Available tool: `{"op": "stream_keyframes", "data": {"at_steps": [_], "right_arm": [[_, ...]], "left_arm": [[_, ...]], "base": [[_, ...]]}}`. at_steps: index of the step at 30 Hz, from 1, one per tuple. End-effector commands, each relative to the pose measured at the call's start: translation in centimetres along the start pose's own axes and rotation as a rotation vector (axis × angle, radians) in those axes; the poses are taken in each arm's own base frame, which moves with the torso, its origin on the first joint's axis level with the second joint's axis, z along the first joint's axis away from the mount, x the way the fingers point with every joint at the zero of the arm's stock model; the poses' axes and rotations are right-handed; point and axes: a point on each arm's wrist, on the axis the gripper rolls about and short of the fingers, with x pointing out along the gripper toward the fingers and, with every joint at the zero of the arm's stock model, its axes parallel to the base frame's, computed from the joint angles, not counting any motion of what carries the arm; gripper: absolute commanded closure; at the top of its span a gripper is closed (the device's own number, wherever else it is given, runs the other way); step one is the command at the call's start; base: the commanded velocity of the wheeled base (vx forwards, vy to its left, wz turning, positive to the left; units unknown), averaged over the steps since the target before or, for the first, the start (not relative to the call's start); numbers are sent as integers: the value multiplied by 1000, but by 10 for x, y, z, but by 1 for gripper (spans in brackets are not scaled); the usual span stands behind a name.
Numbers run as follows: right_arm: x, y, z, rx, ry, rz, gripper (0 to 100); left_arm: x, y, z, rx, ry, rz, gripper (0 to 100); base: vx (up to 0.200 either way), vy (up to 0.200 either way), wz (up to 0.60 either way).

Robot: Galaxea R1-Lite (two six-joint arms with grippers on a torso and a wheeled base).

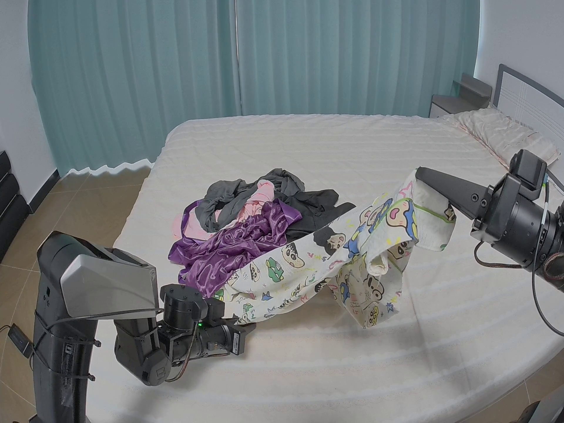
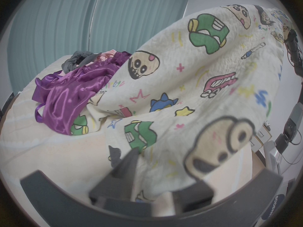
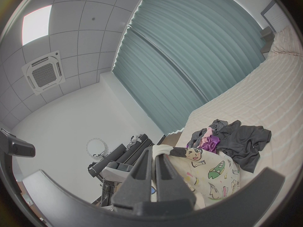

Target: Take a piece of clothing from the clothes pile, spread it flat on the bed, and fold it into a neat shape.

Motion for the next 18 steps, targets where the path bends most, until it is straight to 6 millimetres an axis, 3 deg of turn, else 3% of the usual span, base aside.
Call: {"op": "stream_keyframes", "data": {"at_steps": [1,7,8,9,11,15,18], "right_arm": [[-1,-6,2,-2,-10,-28,100],[-4,-18,2,0,-16,-83,100],[-4,-24,0,6,-5,-105,100],[-4,-24,0,6,-5,-105,100],[2,-40,-21,39,79,-159,100],[15,-48,-39,93,131,-201,100],[34,-42,-37,160,78,-204,100]], "left_arm": [[-14,6,3,-11,-34,47,100],[-57,-5,46,-117,-249,63,100],[-73,-10,63,-163,-324,57,100],[-75,-11,65,-169,-331,57,100],[-102,-23,92,-219,-473,90,100],[-117,-43,108,-219,-567,116,100],[-121,-63,123,-221,-625,118,100]], "base": [[0,0,0],[0,0,0],[0,0,0],[0,0,0],[0,0,0],[0,0,0],[0,0,0]]}}
